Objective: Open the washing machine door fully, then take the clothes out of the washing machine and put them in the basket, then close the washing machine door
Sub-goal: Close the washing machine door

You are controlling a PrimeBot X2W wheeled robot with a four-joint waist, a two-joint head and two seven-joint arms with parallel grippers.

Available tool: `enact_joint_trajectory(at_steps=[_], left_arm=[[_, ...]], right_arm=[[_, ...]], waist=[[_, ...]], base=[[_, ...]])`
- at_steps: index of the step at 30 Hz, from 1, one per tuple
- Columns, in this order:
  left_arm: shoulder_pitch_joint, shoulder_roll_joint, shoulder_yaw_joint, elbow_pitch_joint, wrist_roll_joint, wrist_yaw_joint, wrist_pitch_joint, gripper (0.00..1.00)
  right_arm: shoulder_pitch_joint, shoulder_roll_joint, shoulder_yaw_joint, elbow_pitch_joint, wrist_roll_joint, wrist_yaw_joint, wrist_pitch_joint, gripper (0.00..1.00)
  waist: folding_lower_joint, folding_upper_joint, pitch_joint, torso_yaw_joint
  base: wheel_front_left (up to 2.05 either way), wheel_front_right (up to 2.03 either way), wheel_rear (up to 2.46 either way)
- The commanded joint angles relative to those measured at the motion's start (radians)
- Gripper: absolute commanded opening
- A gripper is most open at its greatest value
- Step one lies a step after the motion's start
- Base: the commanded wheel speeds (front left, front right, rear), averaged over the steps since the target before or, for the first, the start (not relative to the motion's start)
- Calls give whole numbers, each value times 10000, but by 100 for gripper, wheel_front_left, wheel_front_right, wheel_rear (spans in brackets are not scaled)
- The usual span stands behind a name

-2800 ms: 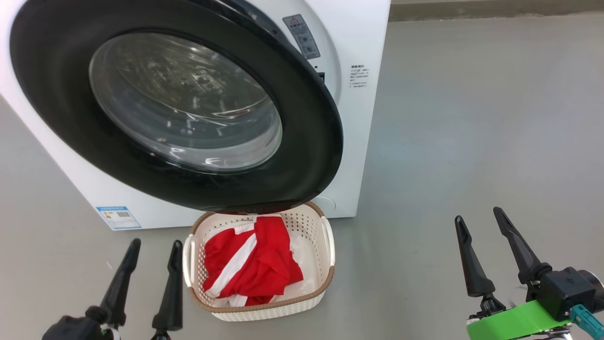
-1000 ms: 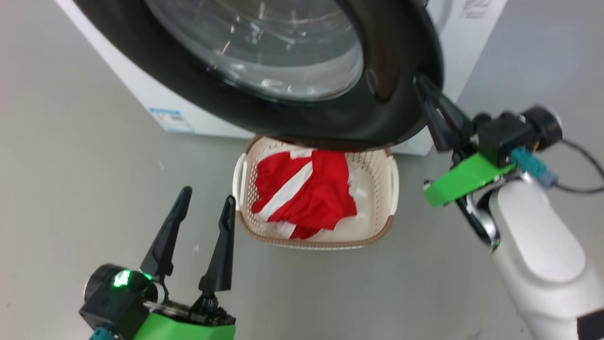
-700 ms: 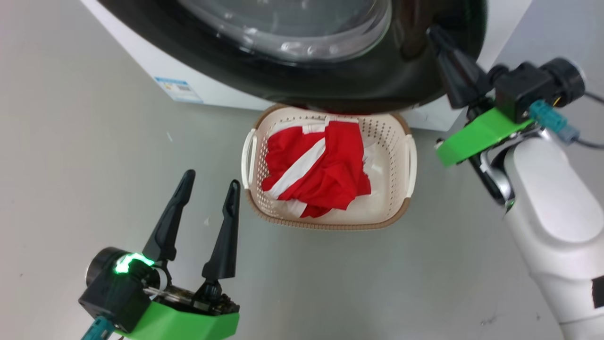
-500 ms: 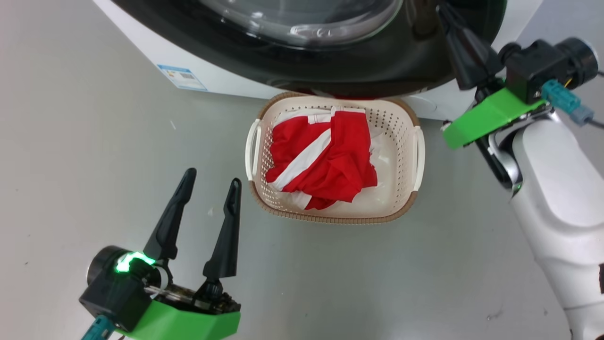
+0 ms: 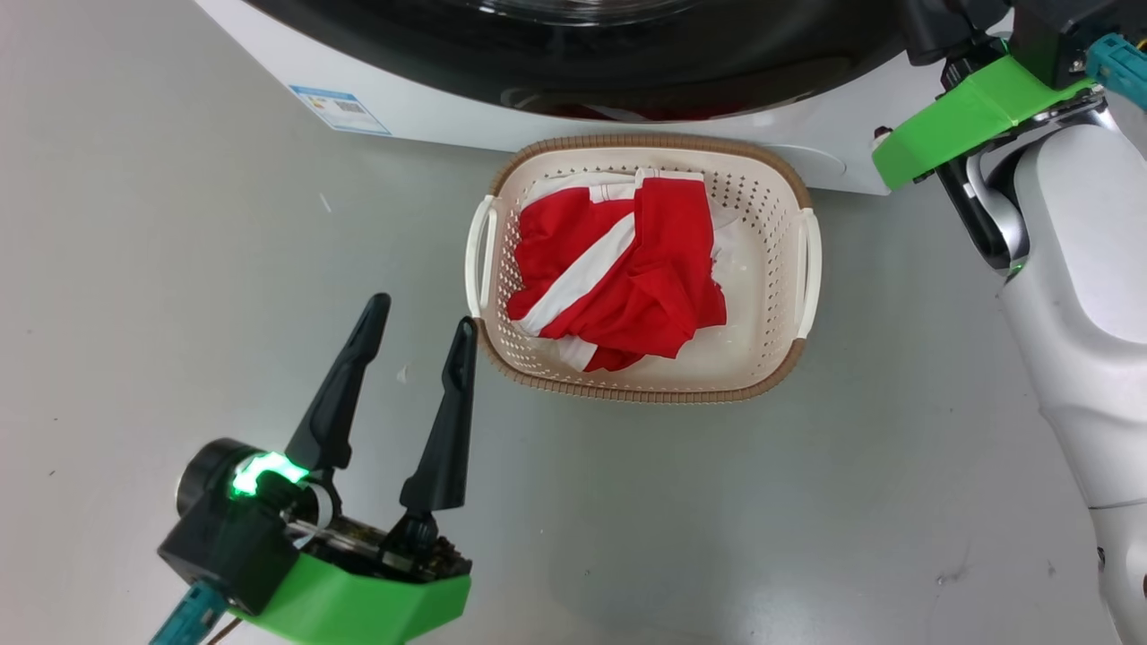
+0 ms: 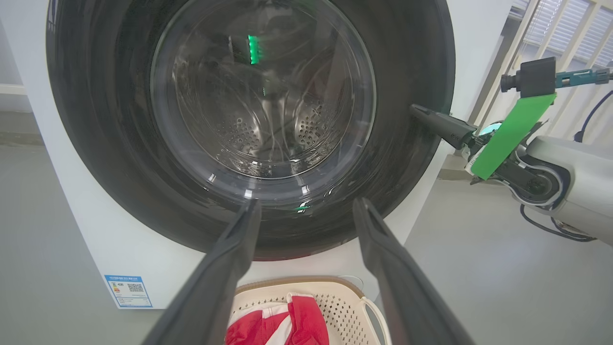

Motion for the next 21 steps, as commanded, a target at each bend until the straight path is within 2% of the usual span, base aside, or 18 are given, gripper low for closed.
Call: enact_joint_trajectory(at_steps=[1,8,16,17,18,19,20,21], left_arm=[[-196,114,257,-279,-29,12,-118,100],[-232,113,279,-146,-45,70,-118,100],[-188,113,470,12,-377,127,-118,100],[-181,113,499,30,-378,138,-118,100],[-175,113,518,45,-396,138,-118,100],[-168,113,545,55,-420,148,-118,100],[-158,113,582,65,-460,169,-118,100],[-145,113,617,76,-512,172,-118,100]], right_arm=[[-397,-18,-227,-97,-96,-132,-17,0],[-173,125,-127,-116,-187,-132,-17,0],[986,491,113,-785,69,-132,-17,0],[1177,535,163,-919,103,-132,-17,8],[1365,566,215,-1054,135,-132,-17,20],[1550,590,257,-1196,162,-132,-17,37],[1747,616,273,-1344,184,-132,-17,48],[1949,644,290,-1499,200,-132,-17,80]], waist=[[0,-1,27,17],[0,-1,-103,-99],[0,-1,-676,-604],[0,-1,-757,-696],[0,-1,-842,-787],[0,-1,-925,-884],[0,-1,-1012,-985],[0,-1,-1099,-1096]], base=[[0,0,0],[0,0,0],[0,0,0],[0,0,0],[0,0,0],[0,0,0],[0,0,0],[0,0,0]])
